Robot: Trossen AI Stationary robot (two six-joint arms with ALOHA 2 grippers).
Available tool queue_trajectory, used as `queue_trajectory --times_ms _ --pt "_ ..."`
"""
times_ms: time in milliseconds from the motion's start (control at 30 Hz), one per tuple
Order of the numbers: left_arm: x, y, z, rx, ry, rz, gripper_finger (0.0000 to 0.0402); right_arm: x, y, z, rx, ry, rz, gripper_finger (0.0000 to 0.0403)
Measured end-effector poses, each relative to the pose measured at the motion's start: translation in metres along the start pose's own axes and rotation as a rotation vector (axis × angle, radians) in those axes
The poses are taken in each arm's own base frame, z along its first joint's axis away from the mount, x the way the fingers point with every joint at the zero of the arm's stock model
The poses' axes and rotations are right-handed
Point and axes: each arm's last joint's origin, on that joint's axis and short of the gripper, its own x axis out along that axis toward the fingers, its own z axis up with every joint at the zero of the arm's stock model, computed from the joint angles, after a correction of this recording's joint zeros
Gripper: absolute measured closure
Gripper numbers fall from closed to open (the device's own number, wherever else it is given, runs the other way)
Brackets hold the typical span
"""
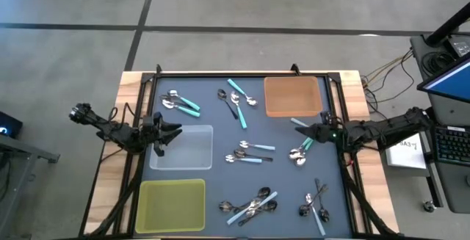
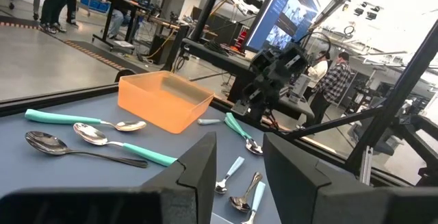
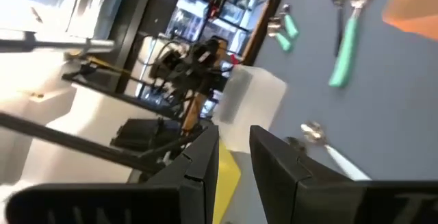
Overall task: Sort silverware by color (type)
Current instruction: Put the green spoon into the orange bin
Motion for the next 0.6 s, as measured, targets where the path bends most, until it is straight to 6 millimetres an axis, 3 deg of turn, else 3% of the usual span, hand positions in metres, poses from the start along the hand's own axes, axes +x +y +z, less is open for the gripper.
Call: queue_trajectory --times_ms 200,400,600 --pt "0.0 0.0 0.0 0.0 0.0 0.0 0.0299 0.006 0.032 0.012 -0.237 0.024 -0.039 0.0328" --pt "0.0 0.0 0.0 0.0 0.0 0.0 0.0299 0.004 0.045 0.018 -0.491 0.242 -0.366 0.0328" --pt "0.0 0.0 0.0 0.0 0.0 0.0 0.0299 -0.005 0.057 0.027 -0.529 0.368 -0.55 0.032"
